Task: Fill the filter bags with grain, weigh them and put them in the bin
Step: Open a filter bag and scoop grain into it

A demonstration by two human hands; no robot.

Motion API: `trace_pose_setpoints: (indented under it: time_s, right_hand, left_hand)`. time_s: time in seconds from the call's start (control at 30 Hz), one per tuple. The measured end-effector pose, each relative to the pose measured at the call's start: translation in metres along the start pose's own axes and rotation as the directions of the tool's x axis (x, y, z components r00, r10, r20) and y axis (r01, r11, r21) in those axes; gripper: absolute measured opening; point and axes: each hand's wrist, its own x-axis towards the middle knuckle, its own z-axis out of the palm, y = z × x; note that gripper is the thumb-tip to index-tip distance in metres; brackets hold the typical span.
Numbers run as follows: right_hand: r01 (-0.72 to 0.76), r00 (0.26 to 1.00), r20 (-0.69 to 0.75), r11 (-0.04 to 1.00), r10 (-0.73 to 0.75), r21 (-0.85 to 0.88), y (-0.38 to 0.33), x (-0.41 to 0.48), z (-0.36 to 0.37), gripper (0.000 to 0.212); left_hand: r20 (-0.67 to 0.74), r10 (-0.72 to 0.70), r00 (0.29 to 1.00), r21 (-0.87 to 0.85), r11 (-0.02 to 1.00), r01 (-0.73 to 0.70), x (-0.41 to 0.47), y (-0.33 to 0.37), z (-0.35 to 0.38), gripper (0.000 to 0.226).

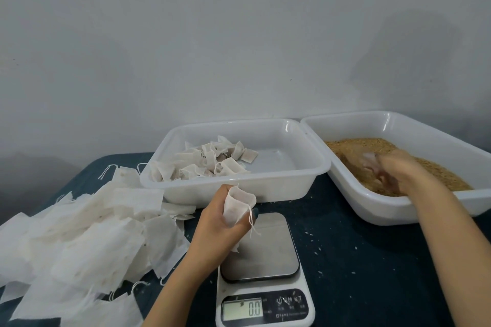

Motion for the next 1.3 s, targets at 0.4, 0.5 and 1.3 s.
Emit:
trace_pose_setpoints:
  time_s: [0.4,0.5,1.3]
  right_hand:
    - [0.383,0.924,-0.065,0.91,-0.377,0.162,-0.003,-0.028,-0.006,0.019]
    - [0.462,0.88,0.035,0.871,-0.474,0.167,-0.008,-0.037,-0.007,0.023]
    - [0.724,0.427,0.808,0.689,-0.406,-0.036,-0.063,-0.105,0.005,0.022]
  left_hand:
    - [0.016,0.007,1.0,-0.036,0.999,-0.006,0.0,0.001,-0.006,0.021]
    - [0.021,-0.011,1.0,-0.035,0.999,0.012,0.002,-0.003,-0.012,0.016]
    - [0.154,-0.022,0.988,0.126,0.992,0.002,-0.002,-0.022,-0.033,0.032]
